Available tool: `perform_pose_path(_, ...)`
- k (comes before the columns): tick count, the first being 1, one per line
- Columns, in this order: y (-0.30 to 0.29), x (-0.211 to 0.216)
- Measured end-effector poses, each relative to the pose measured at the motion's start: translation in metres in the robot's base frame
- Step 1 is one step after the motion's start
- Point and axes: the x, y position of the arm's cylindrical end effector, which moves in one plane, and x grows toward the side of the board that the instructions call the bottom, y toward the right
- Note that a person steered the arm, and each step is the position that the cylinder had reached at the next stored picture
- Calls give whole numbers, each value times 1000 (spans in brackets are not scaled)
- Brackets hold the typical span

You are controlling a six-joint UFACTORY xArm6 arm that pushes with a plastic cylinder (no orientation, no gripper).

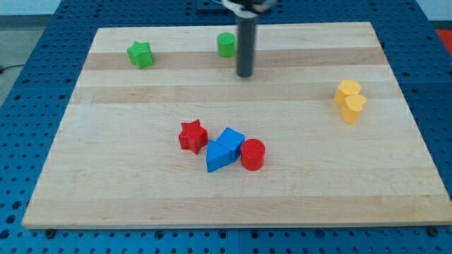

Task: Place the green circle at the top left side of yellow hexagon

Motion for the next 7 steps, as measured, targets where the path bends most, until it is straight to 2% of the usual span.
perform_pose_path(1,-52,-34)
perform_pose_path(2,-79,-47)
perform_pose_path(3,-29,-70)
perform_pose_path(4,13,-75)
perform_pose_path(6,60,-11)
perform_pose_path(7,91,-11)
